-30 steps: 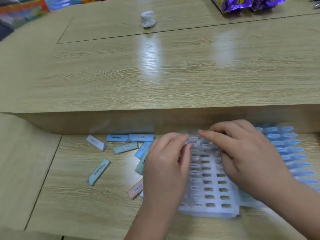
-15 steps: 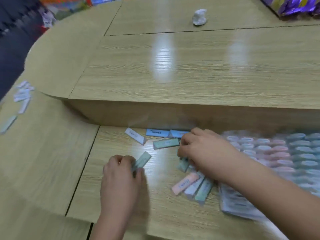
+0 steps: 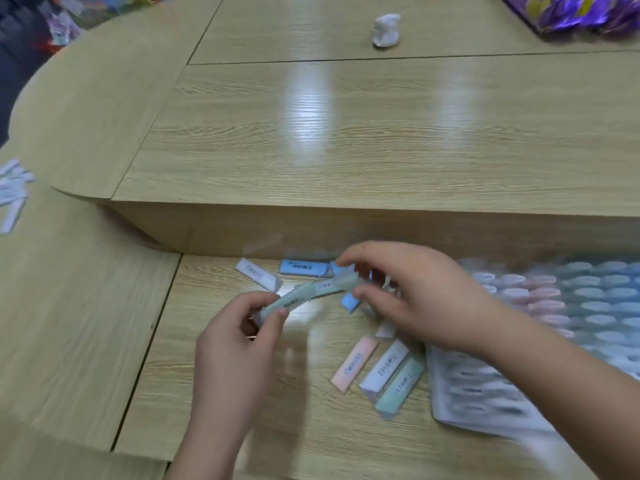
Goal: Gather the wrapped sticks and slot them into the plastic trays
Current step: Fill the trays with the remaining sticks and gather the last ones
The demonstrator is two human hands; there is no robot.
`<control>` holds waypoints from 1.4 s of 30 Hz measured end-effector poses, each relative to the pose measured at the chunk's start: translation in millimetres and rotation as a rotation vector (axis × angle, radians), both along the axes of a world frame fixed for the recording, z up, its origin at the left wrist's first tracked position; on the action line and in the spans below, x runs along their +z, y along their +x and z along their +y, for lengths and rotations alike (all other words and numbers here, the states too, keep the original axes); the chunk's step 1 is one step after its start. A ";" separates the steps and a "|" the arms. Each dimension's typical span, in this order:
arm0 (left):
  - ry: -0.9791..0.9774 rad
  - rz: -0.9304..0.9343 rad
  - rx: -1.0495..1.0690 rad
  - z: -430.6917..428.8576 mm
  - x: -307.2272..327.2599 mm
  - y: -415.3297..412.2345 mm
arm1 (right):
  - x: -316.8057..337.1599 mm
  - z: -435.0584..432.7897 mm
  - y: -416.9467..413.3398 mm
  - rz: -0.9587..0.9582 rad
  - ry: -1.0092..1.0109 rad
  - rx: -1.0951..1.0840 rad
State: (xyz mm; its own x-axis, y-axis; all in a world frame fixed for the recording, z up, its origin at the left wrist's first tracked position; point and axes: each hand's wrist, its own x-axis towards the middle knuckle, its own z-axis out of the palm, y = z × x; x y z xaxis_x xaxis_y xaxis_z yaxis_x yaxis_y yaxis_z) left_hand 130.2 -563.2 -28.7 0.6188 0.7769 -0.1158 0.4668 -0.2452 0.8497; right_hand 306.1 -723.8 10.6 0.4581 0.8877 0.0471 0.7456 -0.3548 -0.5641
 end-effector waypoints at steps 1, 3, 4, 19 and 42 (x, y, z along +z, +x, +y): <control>-0.035 -0.042 -0.020 -5.0 6.8 4.1 | 6.3 -11.8 2.1 0.047 0.074 -0.043; -0.110 -0.101 -0.083 -18.6 21.7 14.9 | 15.6 -40.7 7.4 0.105 0.206 -0.155; -0.168 -0.132 -0.112 -27.2 28.5 21.1 | 17.6 -57.2 10.6 0.136 0.266 -0.233; 0.080 -0.293 -0.493 -189.7 61.3 111.3 | 19.4 -265.3 47.8 0.234 0.435 -0.723; 0.732 -0.342 -0.728 -264.6 2.9 120.3 | -14.0 -281.0 39.3 0.071 0.119 -0.525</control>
